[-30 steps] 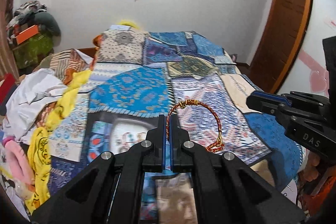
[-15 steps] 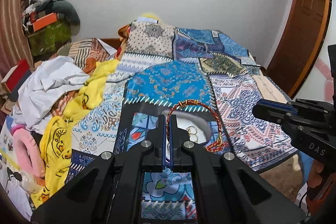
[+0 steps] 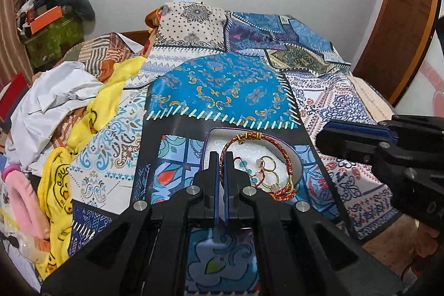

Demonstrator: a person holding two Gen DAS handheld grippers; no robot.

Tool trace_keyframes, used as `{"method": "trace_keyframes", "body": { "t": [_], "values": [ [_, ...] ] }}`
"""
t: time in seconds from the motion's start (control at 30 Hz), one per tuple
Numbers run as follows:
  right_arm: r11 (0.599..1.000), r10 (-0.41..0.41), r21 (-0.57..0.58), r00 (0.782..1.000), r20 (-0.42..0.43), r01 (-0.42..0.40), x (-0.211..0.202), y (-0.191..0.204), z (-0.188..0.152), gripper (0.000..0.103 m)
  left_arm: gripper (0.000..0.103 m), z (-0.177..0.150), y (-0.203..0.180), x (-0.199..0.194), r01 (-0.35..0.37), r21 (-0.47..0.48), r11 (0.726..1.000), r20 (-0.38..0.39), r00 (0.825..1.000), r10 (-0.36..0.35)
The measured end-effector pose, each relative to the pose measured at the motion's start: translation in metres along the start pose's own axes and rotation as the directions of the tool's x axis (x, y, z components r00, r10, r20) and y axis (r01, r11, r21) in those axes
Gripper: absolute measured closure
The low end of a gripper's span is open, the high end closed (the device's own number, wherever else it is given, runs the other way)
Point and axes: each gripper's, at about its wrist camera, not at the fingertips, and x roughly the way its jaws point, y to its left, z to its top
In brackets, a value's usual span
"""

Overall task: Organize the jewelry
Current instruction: 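Lower the beaded bracelet into the heart tin and open the left tool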

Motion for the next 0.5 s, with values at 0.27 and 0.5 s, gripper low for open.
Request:
{"method": "trace_keyframes", "body": {
  "t": [0.27, 0.5],
  "values": [
    [1.0, 0.018, -0.015, 0.998, -0.064, -0.019, 0.026, 0.006, -0.003, 0.094, 0.102, -0.002, 0.007, 0.008, 0.025, -0.003, 1.0, -0.017, 1.0, -0.025],
    [0.999, 0.028, -0.016, 0.994, -0.109, -0.03, 0.038, 0.007, -0.008, 0.094, 0.101, -0.003, 0.006, 0.001, 0.04, -0.006, 0.999, -0.002, 0.999, -0.04]
  ]
}}
